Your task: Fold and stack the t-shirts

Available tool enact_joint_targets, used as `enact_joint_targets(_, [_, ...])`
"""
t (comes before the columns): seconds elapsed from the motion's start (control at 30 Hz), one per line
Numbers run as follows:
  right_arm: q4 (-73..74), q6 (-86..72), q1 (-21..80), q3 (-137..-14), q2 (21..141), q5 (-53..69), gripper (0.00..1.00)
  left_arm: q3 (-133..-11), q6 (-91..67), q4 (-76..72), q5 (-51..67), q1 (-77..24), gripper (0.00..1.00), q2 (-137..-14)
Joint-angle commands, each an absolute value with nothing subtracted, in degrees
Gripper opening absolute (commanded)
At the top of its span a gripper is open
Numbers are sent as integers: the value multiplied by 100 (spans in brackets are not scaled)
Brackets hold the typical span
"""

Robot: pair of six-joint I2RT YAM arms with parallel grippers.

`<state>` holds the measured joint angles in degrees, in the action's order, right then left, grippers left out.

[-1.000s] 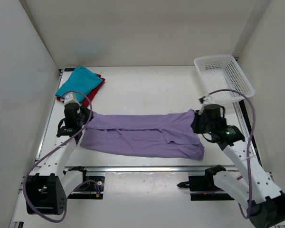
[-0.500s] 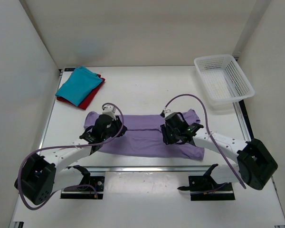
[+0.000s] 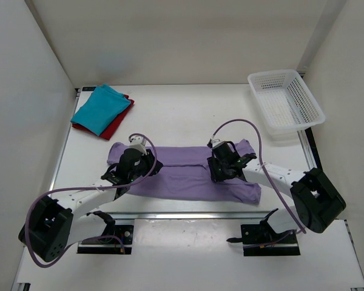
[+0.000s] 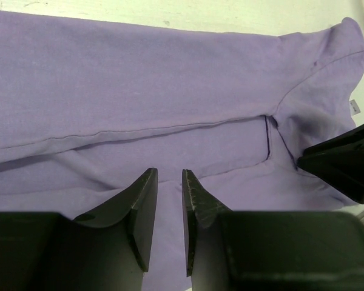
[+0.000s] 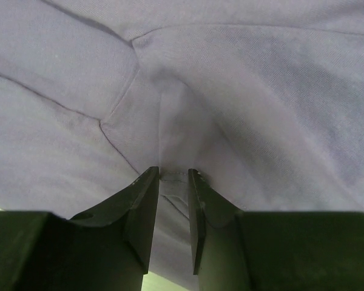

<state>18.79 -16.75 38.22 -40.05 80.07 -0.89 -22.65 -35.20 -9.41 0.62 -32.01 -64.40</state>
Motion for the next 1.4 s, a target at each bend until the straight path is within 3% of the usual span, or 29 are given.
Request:
enact_joint_targets(0.0, [1845, -1643, 3893, -4025, 7937, -88, 25, -2215, -3586, -1134, 228, -3121, 34, -6416])
enact_joint_targets(0.37, [2075, -1784, 3972, -3938, 7901, -140, 18, -2206, -3612, -1151, 167, -3155, 34, -6372])
enact_joint_targets(0.5, [2048, -1810, 3903, -3964, 7849, -176, 6, -2162, -3612, -1169, 167, -3155, 33, -6337])
enact_joint_targets(0.77, [2424, -1846, 3928, -4201, 7436, -70, 0, -2206, -3604, -1222, 333, -3146, 34, -6337])
enact_joint_targets(1.2, [3516, -1881, 4183, -5405, 7699, 904, 1, -2250, -3709, -1142, 580, -2822, 35, -6038])
enact_joint_targets(1.37, [3235, -1916, 4166, -5134, 7954, 1177, 4, -2145, -3726, -1108, 615, -2698, 35, -5898])
